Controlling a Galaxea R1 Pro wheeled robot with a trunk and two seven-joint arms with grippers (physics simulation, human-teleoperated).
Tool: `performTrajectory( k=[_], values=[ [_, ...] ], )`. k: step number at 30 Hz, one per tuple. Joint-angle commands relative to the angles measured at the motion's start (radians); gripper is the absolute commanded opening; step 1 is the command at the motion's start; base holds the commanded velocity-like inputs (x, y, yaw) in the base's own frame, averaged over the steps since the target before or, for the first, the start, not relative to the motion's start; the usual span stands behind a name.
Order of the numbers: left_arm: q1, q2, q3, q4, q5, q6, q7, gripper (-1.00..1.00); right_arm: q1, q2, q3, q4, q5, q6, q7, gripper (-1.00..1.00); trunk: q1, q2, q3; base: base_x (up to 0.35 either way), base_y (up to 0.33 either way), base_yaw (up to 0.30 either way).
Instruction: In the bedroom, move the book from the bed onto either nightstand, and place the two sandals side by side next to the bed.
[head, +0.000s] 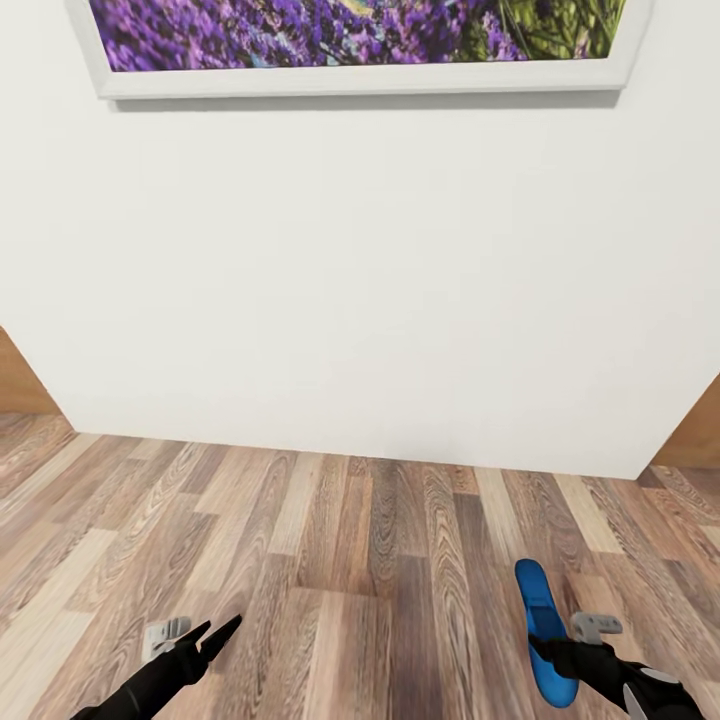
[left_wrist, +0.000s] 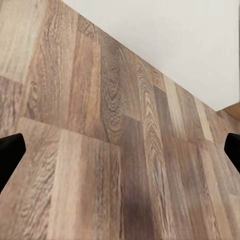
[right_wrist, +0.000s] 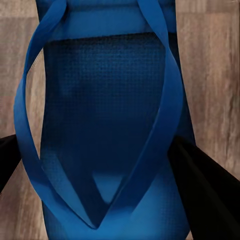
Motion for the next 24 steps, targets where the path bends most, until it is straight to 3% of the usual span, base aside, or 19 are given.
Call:
performTrajectory(
  k=[1, 13, 19, 20, 24],
  values=[
    [0.0, 0.0, 0.001, 0.0, 0.009, 0.01, -0.003, 1.0, 0.0, 0.001, -0.004, -0.001, 0.0, 0.007, 0.004, -1.0, -0.001, 0.0, 0.003, 0.0, 0.0, 0.0],
    [0.0, 0.0, 0.0, 0.005, 0.006, 0.01, -0.001, 1.0, 0.0, 0.002, -0.004, 0.0, 0.005, 0.003, 0.003, -1.0, -0.006, 0.003, 0.05, 0.0, 0.0, 0.0],
    [0.0, -0.003, -0.005, 0.048, -0.046, 0.001, 0.004, 1.0, 0.0, 0.008, -0.003, 0.058, 0.007, -0.046, -0.002, -1.0, -0.009, 0.004, 0.073, 0.0, 0.0, 0.0],
    [0.0, -0.004, -0.006, 0.084, -0.08, -0.029, 0.018, 1.0, 0.0, 0.009, -0.002, 0.116, 0.007, -0.08, -0.003, -1.0, -0.009, 0.004, 0.077, 0.0, 0.0, 0.0],
    [0.0, -0.004, -0.007, 0.148, -0.12, -0.097, 0.051, 1.0, 0.0, 0.011, -0.001, 0.165, 0.007, -0.107, -0.004, -1.0, -0.011, 0.005, 0.092, 0.0, 0.0, 0.0]
  ],
)
